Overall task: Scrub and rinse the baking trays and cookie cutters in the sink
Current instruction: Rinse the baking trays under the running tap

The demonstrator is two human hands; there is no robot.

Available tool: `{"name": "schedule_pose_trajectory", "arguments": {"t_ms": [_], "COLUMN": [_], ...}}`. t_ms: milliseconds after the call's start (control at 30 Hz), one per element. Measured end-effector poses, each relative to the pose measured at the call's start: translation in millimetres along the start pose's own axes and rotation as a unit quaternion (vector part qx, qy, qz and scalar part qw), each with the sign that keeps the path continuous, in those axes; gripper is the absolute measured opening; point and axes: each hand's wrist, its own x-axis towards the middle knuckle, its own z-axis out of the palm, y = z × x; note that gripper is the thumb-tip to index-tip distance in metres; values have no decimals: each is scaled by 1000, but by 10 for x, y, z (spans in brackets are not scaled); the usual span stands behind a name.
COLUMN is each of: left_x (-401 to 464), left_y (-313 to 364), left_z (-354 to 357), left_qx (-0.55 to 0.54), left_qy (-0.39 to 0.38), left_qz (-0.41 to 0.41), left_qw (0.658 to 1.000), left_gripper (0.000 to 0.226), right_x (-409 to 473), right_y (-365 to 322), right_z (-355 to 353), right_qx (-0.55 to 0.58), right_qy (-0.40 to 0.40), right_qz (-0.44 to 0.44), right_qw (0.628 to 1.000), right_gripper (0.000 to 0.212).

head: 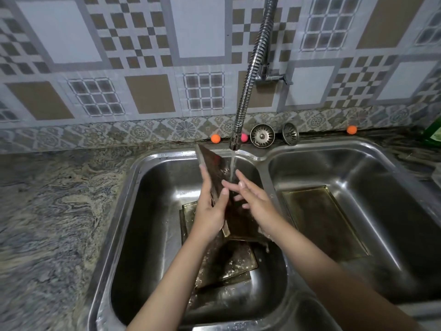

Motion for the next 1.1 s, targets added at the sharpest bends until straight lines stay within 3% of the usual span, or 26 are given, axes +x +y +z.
{"name": "schedule_pose_trajectory", "arguments": {"t_ms": [133,200,300,400,533,667,767,833,967,1033,1100], "left_x": [-28,-34,-52,-102,-189,-127,-119,-140,-157,-116,-54], "left_y": [-48,-16,44,67,43,-33,-91,-133,-149,-142,-156], "left_z": [-65,-82,-105,-104,-25,-50,-121,-125,47,120,110], "left_qx": [-44,-135,-246,-282,-307,-350,-353,-343,-327,-331,-346], "left_qy": [33,53,57,55,38,58,67,53,-6,-16,-8], "left_qz": [-17,-63,-94,-107,-149,-174,-177,-176,-166,-161,-162], "left_qw": [998,987,963,952,939,919,917,921,930,930,924], "left_gripper": [61,59,57,56,54,50,51,52,55,60,64], "right_x": [-10,-14,68,373,698,459,275,337,650,652,476], "right_y": [74,151,255,223,25,-69,-3,32,-19,-89,-143], "right_z": [48,59,20,-131,-206,52,-55,-263,-592,-527,-368], "right_qx": [-18,-127,-327,-411,-461,-498,-500,-523,-556,-576,-579], "right_qy": [-29,-22,2,37,33,-93,-121,-108,-2,-10,-68], "right_qz": [-15,-55,-119,-70,42,-25,-56,-30,69,46,-6], "right_qw": [999,990,938,908,886,862,855,845,828,816,813], "right_gripper": [45,44,53,54,61,54,54,56,60,60,57]}}
